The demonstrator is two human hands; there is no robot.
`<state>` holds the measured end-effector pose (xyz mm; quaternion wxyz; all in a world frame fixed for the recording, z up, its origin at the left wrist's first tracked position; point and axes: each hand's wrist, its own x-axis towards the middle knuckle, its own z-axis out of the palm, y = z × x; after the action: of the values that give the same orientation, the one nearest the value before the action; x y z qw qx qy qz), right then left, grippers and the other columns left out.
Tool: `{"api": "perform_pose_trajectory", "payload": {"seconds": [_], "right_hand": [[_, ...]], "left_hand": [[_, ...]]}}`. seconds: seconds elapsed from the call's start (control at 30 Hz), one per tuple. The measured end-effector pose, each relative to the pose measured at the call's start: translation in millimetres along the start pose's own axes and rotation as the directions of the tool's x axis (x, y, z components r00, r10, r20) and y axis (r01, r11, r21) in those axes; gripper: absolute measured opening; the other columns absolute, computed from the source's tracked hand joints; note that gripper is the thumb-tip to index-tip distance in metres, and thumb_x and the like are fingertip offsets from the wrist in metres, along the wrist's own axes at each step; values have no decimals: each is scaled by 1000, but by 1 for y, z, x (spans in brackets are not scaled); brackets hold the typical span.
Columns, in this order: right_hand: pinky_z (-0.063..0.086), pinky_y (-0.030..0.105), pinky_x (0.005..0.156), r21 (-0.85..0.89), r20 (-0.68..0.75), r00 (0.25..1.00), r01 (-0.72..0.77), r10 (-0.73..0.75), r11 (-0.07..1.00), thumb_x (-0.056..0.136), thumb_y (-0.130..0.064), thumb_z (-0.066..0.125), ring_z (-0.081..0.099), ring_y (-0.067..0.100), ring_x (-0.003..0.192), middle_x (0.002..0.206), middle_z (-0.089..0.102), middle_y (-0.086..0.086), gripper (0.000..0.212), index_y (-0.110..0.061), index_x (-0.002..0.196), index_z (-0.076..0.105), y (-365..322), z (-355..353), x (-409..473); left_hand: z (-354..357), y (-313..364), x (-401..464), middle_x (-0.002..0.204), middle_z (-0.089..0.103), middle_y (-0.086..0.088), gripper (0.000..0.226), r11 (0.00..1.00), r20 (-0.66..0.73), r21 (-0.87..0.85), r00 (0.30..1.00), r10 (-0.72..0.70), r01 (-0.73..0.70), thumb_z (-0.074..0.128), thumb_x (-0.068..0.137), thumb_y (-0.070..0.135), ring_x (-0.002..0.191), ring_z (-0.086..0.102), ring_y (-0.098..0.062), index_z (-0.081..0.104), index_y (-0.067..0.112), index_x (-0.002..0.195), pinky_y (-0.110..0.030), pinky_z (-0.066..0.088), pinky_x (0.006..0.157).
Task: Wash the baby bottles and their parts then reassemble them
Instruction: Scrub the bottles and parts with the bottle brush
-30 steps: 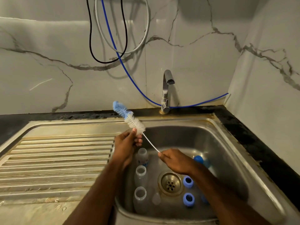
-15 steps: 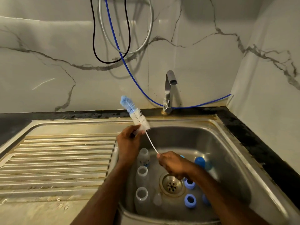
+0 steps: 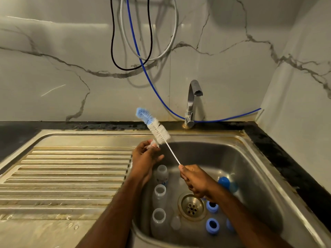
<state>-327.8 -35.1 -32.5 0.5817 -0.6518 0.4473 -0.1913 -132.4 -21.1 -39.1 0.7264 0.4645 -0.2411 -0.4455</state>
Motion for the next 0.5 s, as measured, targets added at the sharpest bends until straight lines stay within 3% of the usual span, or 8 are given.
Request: {"api": "perform_pose_trajectory", "payload": {"seconds": [0.13, 0.27, 0.5], "right_hand": [[22, 17, 37, -63, -22, 997, 69, -70, 996, 108, -40, 38, 25, 4, 38, 53, 33, -5, 42, -18, 72, 44, -1, 4, 1], [25, 14, 39, -161, -32, 992, 115, -122, 980, 107, -39, 39, 28, 2, 38, 52, 35, -7, 42, -18, 71, 45, 1, 1, 2], [28, 17, 45, -251, -85, 986, 118, -144, 961, 106, -42, 41, 32, 1, 39, 50, 39, -10, 43, -21, 68, 48, 4, -2, 6]], "left_hand": [[-3, 1, 4, 114, 72, -16, 26, 995, 8, -105, 1000, 0, 1, 62, 94, -2, 105, 73, -32, 58, 4, 120, -45, 62, 84], [-9, 1, 8, 103, 77, -8, 26, 998, 0, 7, 998, 70, -70, 69, 89, 0, 95, 75, -21, 67, 11, 113, -26, 60, 68], [-12, -1, 13, 109, 77, 1, 27, 993, 20, 96, 997, 71, -73, 67, 92, 7, 101, 73, -14, 71, 19, 115, -28, 55, 78]]}}
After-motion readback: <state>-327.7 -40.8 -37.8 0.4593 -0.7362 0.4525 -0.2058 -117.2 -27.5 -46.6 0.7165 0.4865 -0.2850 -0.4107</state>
